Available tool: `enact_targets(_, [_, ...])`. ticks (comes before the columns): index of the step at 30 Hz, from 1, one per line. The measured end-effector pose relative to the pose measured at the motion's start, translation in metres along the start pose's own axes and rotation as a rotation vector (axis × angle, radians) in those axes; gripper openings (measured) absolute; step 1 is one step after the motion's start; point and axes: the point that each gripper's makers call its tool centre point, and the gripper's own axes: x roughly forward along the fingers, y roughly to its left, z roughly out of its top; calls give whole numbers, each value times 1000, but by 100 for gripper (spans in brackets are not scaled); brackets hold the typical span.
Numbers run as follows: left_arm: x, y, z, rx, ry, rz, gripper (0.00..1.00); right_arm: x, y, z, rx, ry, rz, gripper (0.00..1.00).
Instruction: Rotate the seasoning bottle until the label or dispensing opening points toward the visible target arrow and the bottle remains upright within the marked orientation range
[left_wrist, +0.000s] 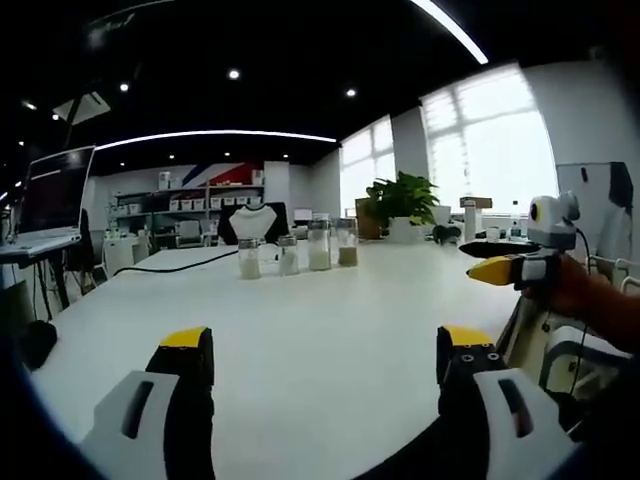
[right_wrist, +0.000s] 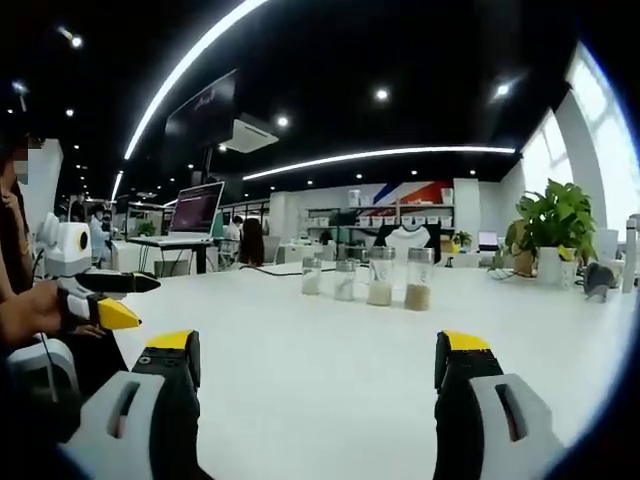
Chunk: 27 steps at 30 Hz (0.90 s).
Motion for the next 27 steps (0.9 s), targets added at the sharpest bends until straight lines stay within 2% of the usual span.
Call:
enact_targets(2, [0,1,-1,-10,4,7,96,-1,0,0,27,-1,4,99])
enact_targets(6, [-1,6,2,14,-3,39,96,-2,1,0,24,-3,3,99])
enact_targets(15, [-2,6,6,14,-31,29,93,1,11,-9,44,15,27,99])
enact_targets(17, [-1,5,6,-51,-45,16,94,2,13,-9,45,17,35,99])
enact_targets(22, [-2,5,11,-38,-74,17,94,3,13,-12,48,29,38,99])
enact_targets(25, [3,-8,10,-169,-65,-59,98,2,12,-10,58,17,43,99])
enact_targets(26, [4,-7,9,-185,-65,-60,100,1,12,-7,66,10,46,99])
enact_targets(27, [4,-4,9,-157,-66,-50,100,0,12,-6,67,8,46,99])
